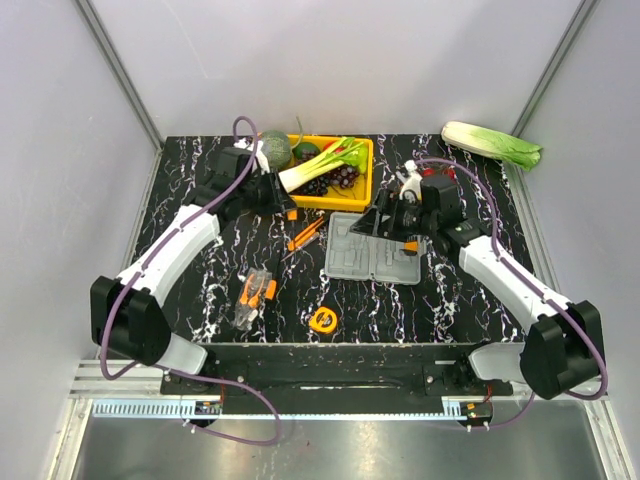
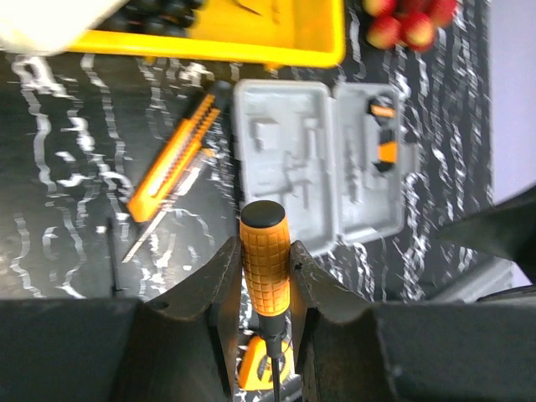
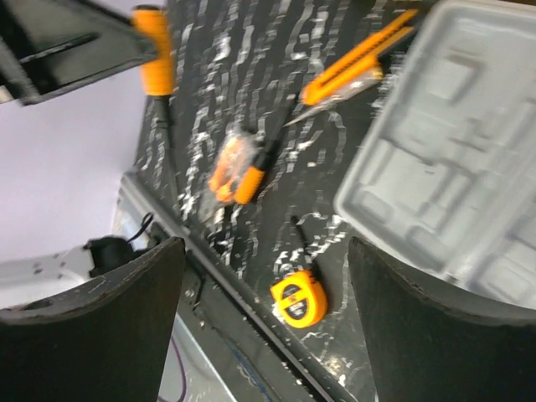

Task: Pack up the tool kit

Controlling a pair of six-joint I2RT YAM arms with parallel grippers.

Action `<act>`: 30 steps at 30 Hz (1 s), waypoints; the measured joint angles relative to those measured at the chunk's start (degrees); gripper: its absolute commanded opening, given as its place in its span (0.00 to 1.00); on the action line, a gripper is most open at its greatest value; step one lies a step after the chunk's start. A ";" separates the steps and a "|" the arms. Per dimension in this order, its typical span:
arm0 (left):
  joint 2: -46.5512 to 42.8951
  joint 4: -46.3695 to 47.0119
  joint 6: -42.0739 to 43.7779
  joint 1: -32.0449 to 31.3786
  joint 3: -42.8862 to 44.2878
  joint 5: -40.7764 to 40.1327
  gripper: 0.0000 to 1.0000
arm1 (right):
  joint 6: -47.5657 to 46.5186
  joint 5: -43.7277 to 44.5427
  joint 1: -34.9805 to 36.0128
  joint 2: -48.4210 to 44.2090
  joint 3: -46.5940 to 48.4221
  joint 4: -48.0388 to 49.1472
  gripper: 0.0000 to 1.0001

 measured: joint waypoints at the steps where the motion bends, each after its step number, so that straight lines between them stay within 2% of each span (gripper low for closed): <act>1: -0.02 0.52 0.02 -0.61 0.00 1.81 0.00 | 0.17 -0.81 0.79 0.00 0.00 1.01 0.85; 6: -0.48 4.04 0.07 -3.89 0.00 8.79 0.00 | 1.84 -4.13 6.64 0.81 0.48 7.02 0.83; 13: -3.39 12.52 -1.95 -7.26 -0.11 16.33 0.00 | 4.81 -4.70 10.54 4.37 2.01 13.20 0.67; 21: -3.69 16.28 -3.80 -9.05 -0.44 17.31 0.00 | 7.54 -4.26 11.74 5.03 2.84 15.82 0.42; 25: -3.39 16.76 -4.15 -9.53 -0.52 17.25 0.00 | 8.87 -4.02 11.89 5.03 2.86 17.09 0.19; 26: -3.23 16.76 -4.28 -9.51 -0.52 17.25 0.04 | 8.85 -4.00 11.96 5.03 2.86 17.20 0.14; 28: -2.93 16.83 -4.42 -9.51 -0.52 17.14 0.39 | 9.11 -3.63 12.09 5.03 2.86 17.27 0.06; 30: -2.60 16.90 -4.44 -9.51 -0.52 16.81 0.65 | 9.49 -2.64 12.20 5.03 2.86 16.83 0.00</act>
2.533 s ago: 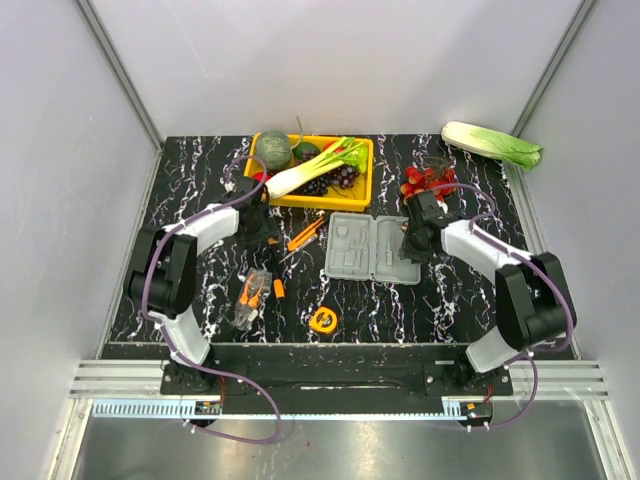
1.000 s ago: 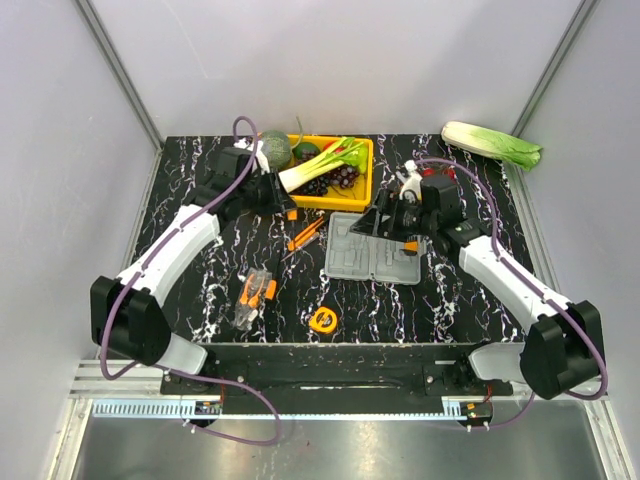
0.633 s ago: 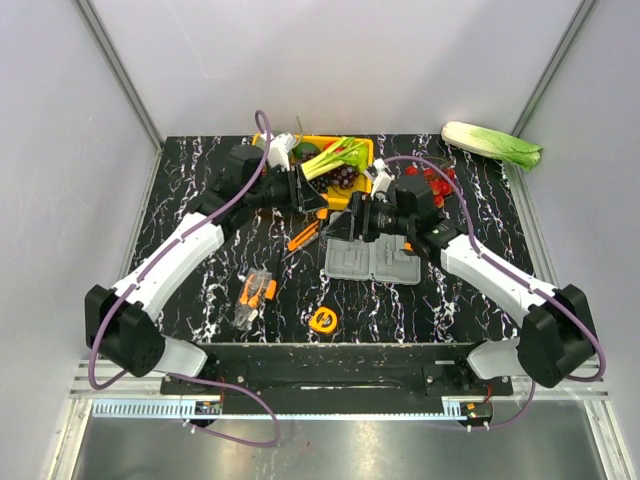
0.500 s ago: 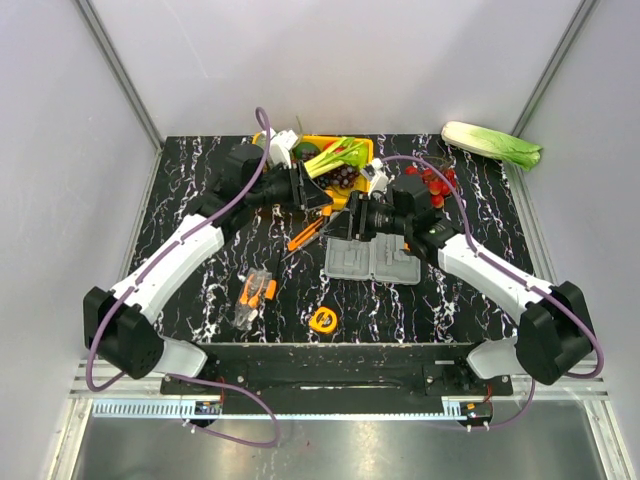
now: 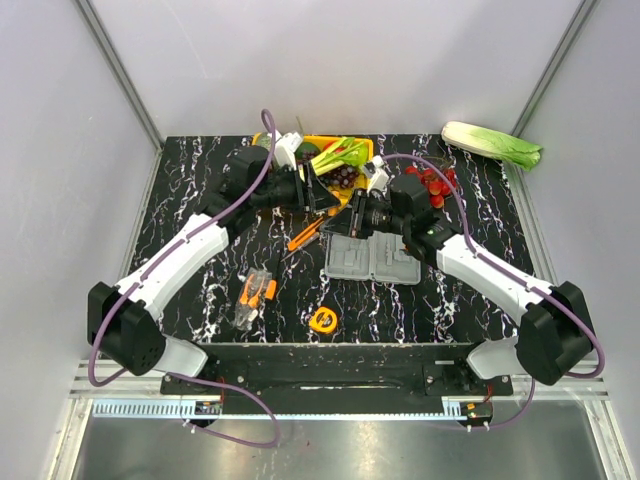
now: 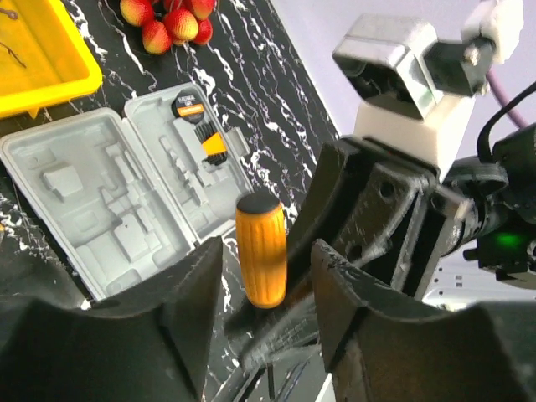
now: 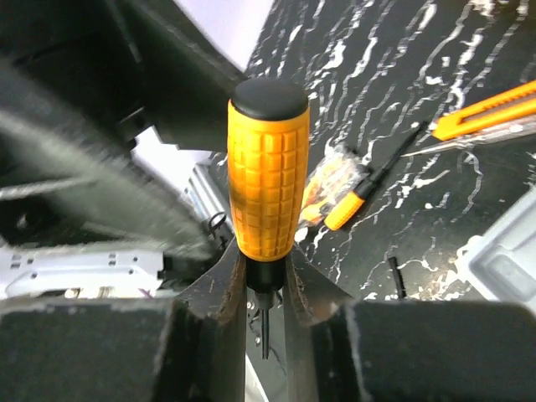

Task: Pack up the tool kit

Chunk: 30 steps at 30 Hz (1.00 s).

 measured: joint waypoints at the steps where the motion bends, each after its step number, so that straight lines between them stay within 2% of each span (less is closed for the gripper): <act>1: 0.11 -0.09 -0.28 -0.02 0.00 0.02 0.74 | 0.13 1.36 0.07 0.00 0.00 -0.44 0.00; 3: 0.09 -0.72 0.46 -0.13 0.00 -0.85 0.83 | 0.59 5.22 0.04 0.00 0.00 -2.38 0.00; 5: 0.07 -2.86 0.90 -0.37 0.11 -4.50 0.86 | 1.09 9.57 0.00 0.04 -0.02 -5.55 0.00; 9: 0.07 -9.49 1.73 -0.11 0.11 -14.75 0.86 | 2.05 17.77 -0.04 2.14 0.17 -12.55 0.00; 14: 0.07 -13.20 1.77 1.73 -1.81 -21.31 0.84 | 1.77 28.24 -0.04 10.60 4.55 -23.06 0.00; 22: 3.06 -15.43 1.95 2.14 -4.02 -22.43 0.81 | -1.90 38.95 -0.09 22.64 15.50 -31.85 0.00; 30: 6.03 -15.06 2.27 2.14 -4.04 -21.24 0.79 | -5.27 43.17 -1.01 27.06 18.27 -34.97 0.00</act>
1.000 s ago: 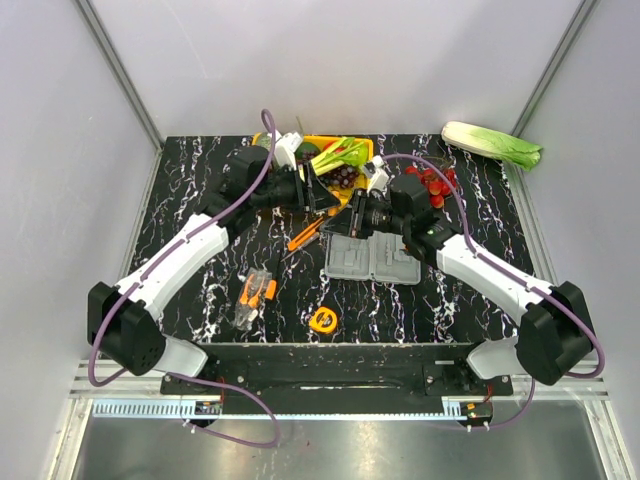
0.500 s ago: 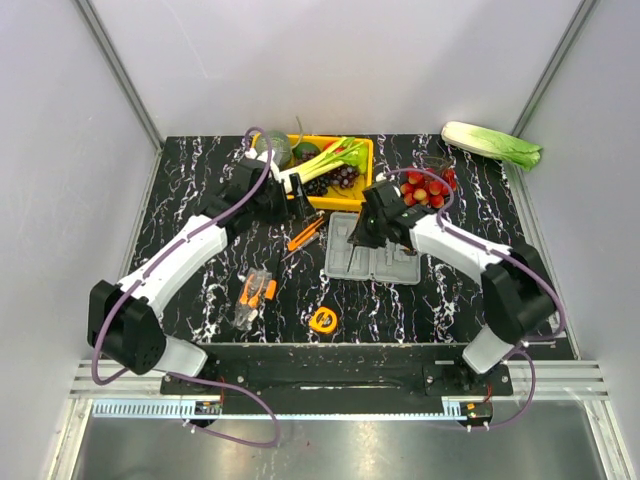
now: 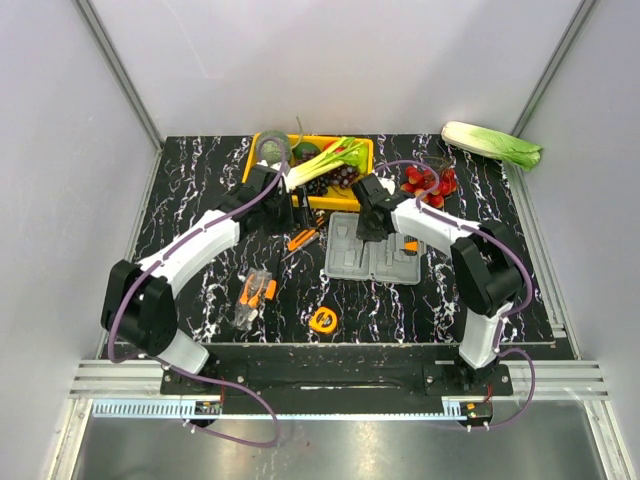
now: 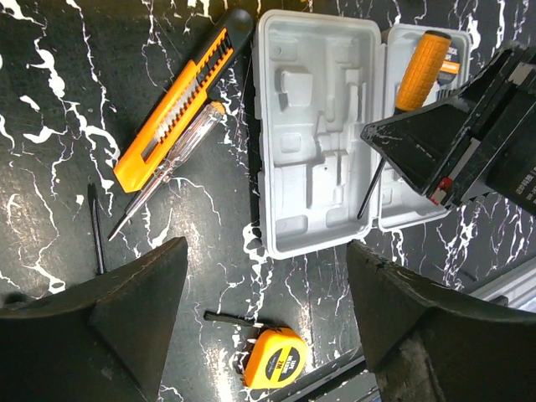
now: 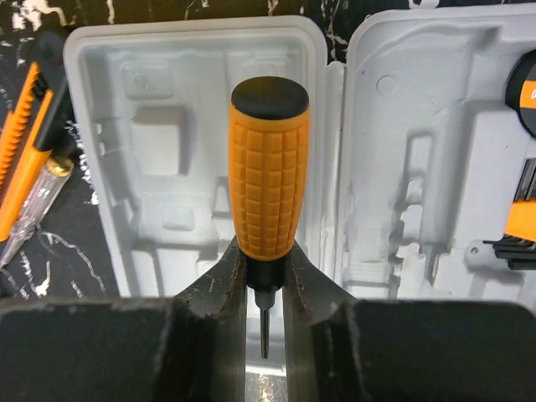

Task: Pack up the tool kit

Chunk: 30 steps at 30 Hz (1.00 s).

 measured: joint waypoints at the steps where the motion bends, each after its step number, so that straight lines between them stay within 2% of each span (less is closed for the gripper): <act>1: 0.48 0.02 0.04 0.00 -0.02 0.33 0.79 | -0.37 0.33 -0.11 0.63 0.31 -0.20 0.00; 26: 3.48 0.35 0.57 0.00 -0.02 2.54 0.77 | -1.86 -1.27 -0.37 7.67 5.60 -1.38 0.00; 30: 3.72 0.37 0.63 0.00 -0.02 2.67 0.77 | -1.64 -1.29 -0.37 9.09 7.67 -2.43 0.06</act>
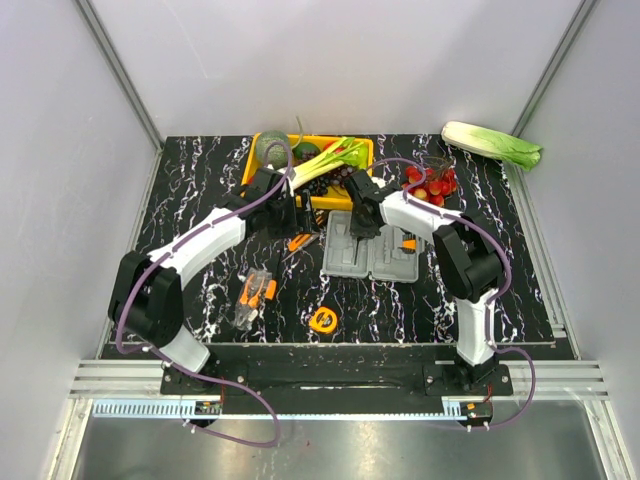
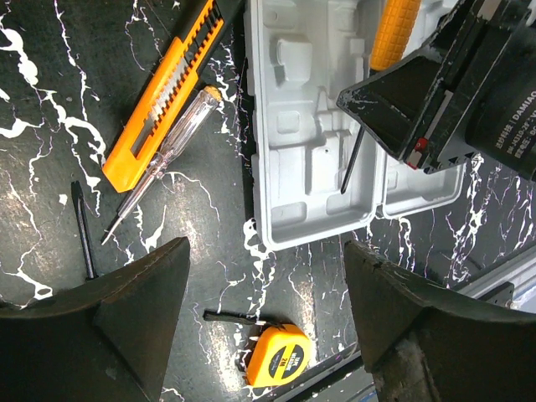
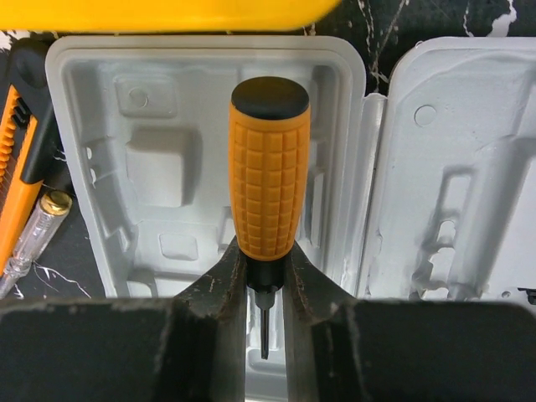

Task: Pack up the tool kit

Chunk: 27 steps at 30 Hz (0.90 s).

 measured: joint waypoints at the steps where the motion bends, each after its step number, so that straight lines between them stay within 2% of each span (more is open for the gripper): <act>1: 0.09 -0.04 0.04 0.00 0.00 0.04 0.77 | 0.00 -0.02 0.00 0.33 0.52 -0.24 0.10; 7: 0.39 0.00 0.09 0.00 0.00 0.20 0.78 | 0.20 -0.90 0.00 1.49 2.08 -0.66 0.27; 15: 3.26 0.50 0.02 0.00 0.00 0.20 0.77 | 0.59 -2.25 0.02 1.77 2.12 -1.09 0.41; 18: 6.47 0.85 -0.24 0.00 -0.02 0.57 0.76 | 0.59 -2.58 0.00 1.75 2.12 -0.96 0.40; 23: 10.56 1.99 -1.25 -0.17 -0.79 2.80 0.67 | 0.61 -2.69 0.00 1.68 2.10 -1.01 0.35; 27: 11.96 2.69 -1.51 -0.70 -0.81 3.89 0.66 | 1.03 -2.71 0.00 0.81 1.03 -1.07 0.34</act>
